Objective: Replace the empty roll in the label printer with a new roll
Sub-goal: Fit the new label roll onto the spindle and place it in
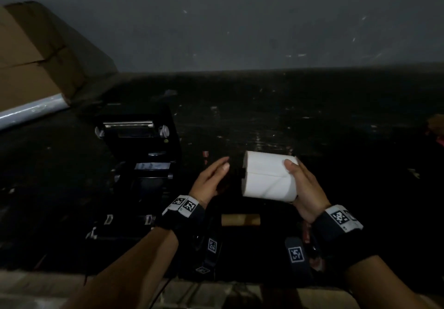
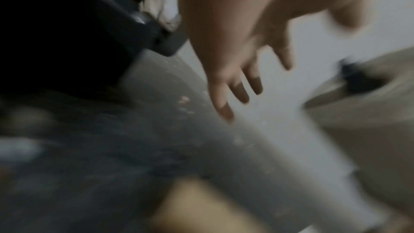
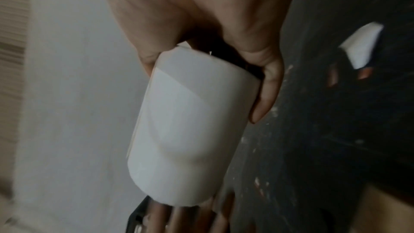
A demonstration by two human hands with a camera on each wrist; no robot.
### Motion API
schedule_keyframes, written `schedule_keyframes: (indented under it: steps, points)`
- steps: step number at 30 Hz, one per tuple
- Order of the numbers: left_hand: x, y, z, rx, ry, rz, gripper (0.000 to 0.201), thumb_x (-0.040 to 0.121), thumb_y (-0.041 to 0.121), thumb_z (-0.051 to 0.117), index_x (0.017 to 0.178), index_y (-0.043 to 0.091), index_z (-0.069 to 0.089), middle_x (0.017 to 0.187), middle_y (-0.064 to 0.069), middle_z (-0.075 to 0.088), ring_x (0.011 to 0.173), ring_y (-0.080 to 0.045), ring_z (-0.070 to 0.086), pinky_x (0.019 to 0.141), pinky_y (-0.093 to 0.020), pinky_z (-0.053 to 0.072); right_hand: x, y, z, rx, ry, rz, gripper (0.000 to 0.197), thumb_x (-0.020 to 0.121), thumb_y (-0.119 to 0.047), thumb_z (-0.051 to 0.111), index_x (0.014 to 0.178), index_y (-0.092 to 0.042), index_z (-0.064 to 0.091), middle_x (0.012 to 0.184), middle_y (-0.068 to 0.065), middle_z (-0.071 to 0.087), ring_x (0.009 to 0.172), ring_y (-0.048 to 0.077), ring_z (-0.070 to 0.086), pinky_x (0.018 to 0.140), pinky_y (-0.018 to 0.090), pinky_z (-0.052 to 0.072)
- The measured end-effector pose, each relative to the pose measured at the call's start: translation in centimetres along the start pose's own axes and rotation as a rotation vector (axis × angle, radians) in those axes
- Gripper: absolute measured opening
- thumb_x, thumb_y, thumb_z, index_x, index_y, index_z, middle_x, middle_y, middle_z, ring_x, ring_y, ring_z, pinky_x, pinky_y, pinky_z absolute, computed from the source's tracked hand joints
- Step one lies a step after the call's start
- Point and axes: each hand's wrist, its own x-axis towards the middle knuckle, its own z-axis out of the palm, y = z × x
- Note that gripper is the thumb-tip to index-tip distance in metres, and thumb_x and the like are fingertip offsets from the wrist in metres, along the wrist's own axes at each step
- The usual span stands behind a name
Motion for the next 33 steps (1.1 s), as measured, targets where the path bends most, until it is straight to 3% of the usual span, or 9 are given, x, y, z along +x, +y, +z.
schedule_keyframes:
  steps: [3,6,12,15,19,23,28,31,33]
  points:
    - [0.3,-3.7,-1.4,0.443,0.042,0.047,0.041,0.083,0.019,0.065,0.122,0.026,0.056,0.121,-0.011,0.062,0.108,-0.018,0.058,0.102,-0.035,0.045,0.3,1.0,-1.5,0.046,0.037,0.017,0.033,0.084,-0.037,0.056,0.117,-0.033,0.057,0.113,0.004,0.067,0.096,0.021,0.065,0.071,0.035,0.053]
    - [0.7,-5.8,-1.9,0.709,0.046,0.035,0.049,0.079,0.013,0.068,0.125,0.02,0.056,0.117,-0.011,0.064,0.106,-0.021,0.059,0.092,-0.02,0.042,0.3,1.6,-2.6,0.065,0.058,0.028,0.038,0.084,-0.038,0.056,0.121,-0.03,0.056,0.118,0.005,0.065,0.102,0.023,0.063,0.073,0.035,0.052]
    - [1.9,-7.5,-2.5,0.903,-0.054,-0.021,0.062,0.076,0.012,0.071,0.133,0.013,0.047,0.133,-0.013,0.056,0.122,-0.023,0.052,0.101,-0.022,0.037,-0.2,2.3,-3.8,0.07,0.072,0.05,0.037,0.086,-0.037,0.054,0.121,-0.028,0.056,0.117,0.005,0.065,0.103,0.023,0.063,0.075,0.036,0.052]
    - [2.1,-7.7,-2.5,0.975,-0.079,-0.018,0.062,0.076,0.014,0.071,0.134,0.013,0.046,0.133,-0.012,0.055,0.122,-0.024,0.052,0.101,-0.024,0.038,-0.6,2.6,-4.2,0.085,0.046,0.071,0.032,0.086,-0.036,0.053,0.117,-0.029,0.058,0.115,0.006,0.065,0.103,0.025,0.062,0.076,0.037,0.052]
    - [2.7,-8.1,-2.3,0.975,-0.062,-0.094,0.061,0.075,0.012,0.072,0.132,0.01,0.048,0.124,-0.014,0.06,0.115,-0.026,0.056,0.093,-0.023,0.042,-0.8,3.1,-4.4,0.108,0.057,0.083,0.029,0.085,-0.035,0.054,0.113,-0.03,0.06,0.116,0.008,0.065,0.104,0.028,0.061,0.081,0.04,0.051]
    - [3.3,-8.1,-2.0,0.965,-0.036,-0.195,0.057,0.073,0.012,0.074,0.127,0.006,0.054,0.122,-0.015,0.062,0.113,-0.028,0.058,0.094,-0.028,0.047,-0.8,3.4,-4.2,0.116,0.06,0.079,0.032,0.084,-0.034,0.056,0.116,-0.03,0.059,0.118,0.008,0.065,0.107,0.029,0.061,0.08,0.041,0.051]
    - [3.2,-8.1,-2.1,0.92,0.013,-0.165,0.041,0.076,0.009,0.07,0.116,0.006,0.062,0.118,-0.015,0.066,0.11,-0.026,0.061,0.087,-0.021,0.043,-0.9,3.3,-4.1,0.108,0.026,0.07,0.034,0.083,-0.035,0.057,0.116,-0.029,0.059,0.119,0.01,0.064,0.106,0.029,0.061,0.08,0.04,0.051]
    - [3.2,-7.1,-2.1,0.79,0.032,-0.095,0.029,0.081,0.007,0.064,0.109,0.006,0.067,0.11,-0.013,0.069,0.102,-0.026,0.064,0.085,-0.021,0.043,-1.0,3.3,-3.9,0.086,0.026,0.069,0.058,0.064,-0.049,0.069,0.117,-0.027,0.06,0.116,0.009,0.067,0.108,0.03,0.062,0.082,0.041,0.052]
    - [3.6,-5.7,-2.2,0.587,0.056,-0.058,0.022,0.081,0.007,0.064,0.103,0.005,0.069,0.091,-0.014,0.07,0.082,-0.02,0.068,0.078,-0.024,0.048,-0.9,3.2,-3.5,0.054,0.031,0.059,0.074,0.049,-0.057,0.076,0.116,-0.028,0.061,0.118,0.008,0.067,0.108,0.029,0.062,0.085,0.043,0.051]
